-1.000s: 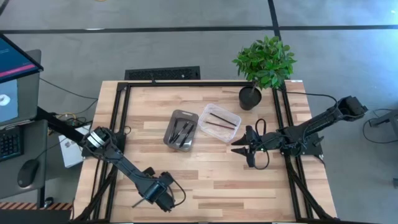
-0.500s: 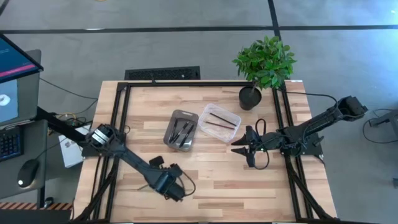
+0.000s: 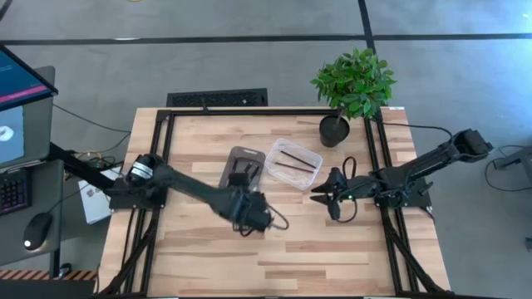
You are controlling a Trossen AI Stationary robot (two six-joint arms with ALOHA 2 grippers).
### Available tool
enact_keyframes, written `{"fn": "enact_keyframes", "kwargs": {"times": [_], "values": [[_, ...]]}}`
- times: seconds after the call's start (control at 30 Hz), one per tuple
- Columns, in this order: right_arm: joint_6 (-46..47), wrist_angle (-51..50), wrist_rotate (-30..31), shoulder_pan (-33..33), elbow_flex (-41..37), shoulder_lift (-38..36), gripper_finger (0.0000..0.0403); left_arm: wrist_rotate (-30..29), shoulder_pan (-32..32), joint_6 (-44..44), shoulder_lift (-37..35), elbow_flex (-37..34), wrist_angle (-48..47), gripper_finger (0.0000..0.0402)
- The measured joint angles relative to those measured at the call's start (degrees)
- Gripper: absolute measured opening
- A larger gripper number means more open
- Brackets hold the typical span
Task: Sort pens & pencils
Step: Put the green colored pencil into the transparent bin
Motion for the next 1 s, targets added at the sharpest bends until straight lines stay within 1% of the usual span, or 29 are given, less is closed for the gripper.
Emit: {"fn": "enact_keyframes", "kwargs": {"times": [0.2,0.33,0.4,0.57,0.67,0.77,0.9,1.0], "values": [[1.63,-3.88,0.06,0.07,0.00,-3.87,0.0170,-6.25,6.36,16.82,-0.02,5.32,3.35,0.0012],[4.40,-9.39,0.66,-0.08,0.00,-7.16,0.0170,-6.20,9.82,27.20,-0.04,7.47,8.72,0.0012],[6.00,-12.00,1.73,-0.13,0.00,-8.70,0.0170,-5.74,11.27,32.74,-0.07,7.86,12.84,0.0012],[9.27,-18.54,4.51,-0.08,0.00,-11.58,0.0170,0.31,14.40,47.15,-0.07,7.94,23.91,0.0012],[12.13,-22.72,6.32,-0.05,0.00,-12.69,0.0170,3.79,15.90,53.23,-0.07,7.94,29.95,0.0012],[14.04,-24.73,7.22,-0.02,0.00,-13.02,0.0170,7.38,17.10,56.40,-0.07,7.94,34.60,0.0012],[14.12,-24.82,7.92,-0.04,0.00,-13.00,0.0170,12.88,18.45,58.89,0.21,7.97,38.60,0.0012],[14.13,-24.76,8.14,-0.04,0.00,-13.00,0.0170,14.23,19.03,60.86,1.12,7.94,40.07,0.0011]]}}
